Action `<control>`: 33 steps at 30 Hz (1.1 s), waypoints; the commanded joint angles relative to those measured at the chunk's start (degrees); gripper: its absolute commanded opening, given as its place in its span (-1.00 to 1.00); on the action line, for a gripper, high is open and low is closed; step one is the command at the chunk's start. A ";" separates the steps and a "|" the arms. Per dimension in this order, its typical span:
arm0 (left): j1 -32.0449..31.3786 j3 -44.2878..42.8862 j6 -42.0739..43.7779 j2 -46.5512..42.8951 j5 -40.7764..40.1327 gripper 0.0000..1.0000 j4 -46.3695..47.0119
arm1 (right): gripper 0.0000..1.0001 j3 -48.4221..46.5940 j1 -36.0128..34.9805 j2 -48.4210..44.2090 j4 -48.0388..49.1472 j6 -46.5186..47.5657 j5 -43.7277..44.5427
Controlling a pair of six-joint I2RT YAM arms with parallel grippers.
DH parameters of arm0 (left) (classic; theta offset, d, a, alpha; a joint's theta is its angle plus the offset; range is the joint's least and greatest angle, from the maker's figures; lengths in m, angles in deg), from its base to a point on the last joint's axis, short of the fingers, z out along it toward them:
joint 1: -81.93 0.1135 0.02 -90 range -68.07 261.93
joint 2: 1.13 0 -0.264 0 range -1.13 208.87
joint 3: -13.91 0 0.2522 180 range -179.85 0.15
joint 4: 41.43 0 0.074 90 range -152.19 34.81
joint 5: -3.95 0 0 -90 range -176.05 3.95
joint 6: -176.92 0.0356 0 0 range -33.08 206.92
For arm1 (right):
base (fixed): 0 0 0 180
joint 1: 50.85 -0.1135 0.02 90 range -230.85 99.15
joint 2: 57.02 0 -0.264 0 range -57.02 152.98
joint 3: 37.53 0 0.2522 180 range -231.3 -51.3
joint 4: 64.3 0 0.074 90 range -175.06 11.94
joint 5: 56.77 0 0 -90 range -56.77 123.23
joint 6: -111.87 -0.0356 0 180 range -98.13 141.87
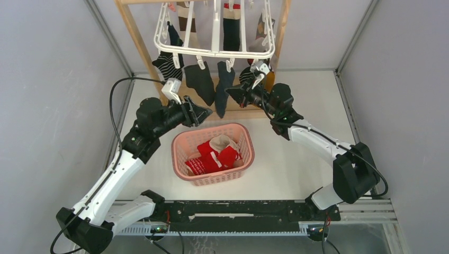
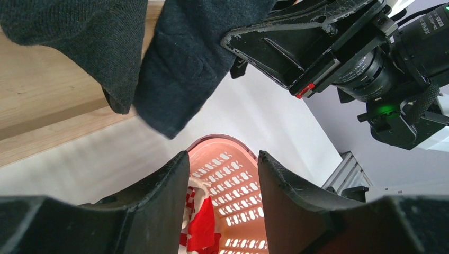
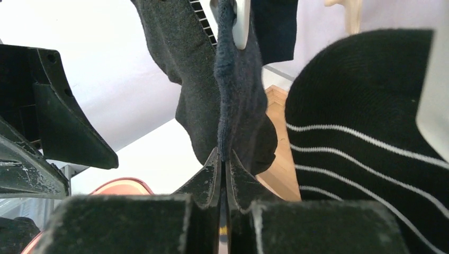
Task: Remove the socks clipped to the hanger
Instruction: Remove the sock from the hanger.
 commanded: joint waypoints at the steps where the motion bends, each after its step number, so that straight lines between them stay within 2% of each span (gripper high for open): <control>1: 0.27 -1.26 0.18 -0.14 1.76 0.10 3.19 | -1.00 -0.54 -0.60 -3.12 1.58 0.00 1.20; 7: 0.29 -0.94 -0.65 -0.03 2.88 0.10 4.19 | -1.00 -0.57 -0.82 -5.98 0.85 -1.13 1.92; 9: 0.27 -0.75 -0.85 -0.03 2.92 0.19 4.50 | -1.00 -0.57 -1.15 -7.18 0.63 -1.64 1.98; 13: 0.16 0.17 -1.28 -0.32 3.25 0.55 5.68 | -1.00 -0.76 -1.95 -9.01 -0.15 -2.40 2.06; 14: 0.05 0.37 -1.36 -0.45 3.25 0.84 6.11 | -1.00 -1.07 -2.18 -9.35 -0.84 -2.33 2.20; 15: -0.05 0.64 -1.39 -0.50 3.21 0.97 6.48 | -1.00 -1.36 -2.42 -9.61 -1.45 -2.29 2.26; 25: -3.49 1.69 -0.14 -0.33 3.25 1.00 10.11 | -1.00 -4.23 -5.43 -11.07 -5.66 -1.72 4.59; 33: -6.40 1.93 2.22 1.51 -2.07 1.00 10.45 | -1.00 -6.52 -7.28 -11.07 -7.75 -1.58 5.33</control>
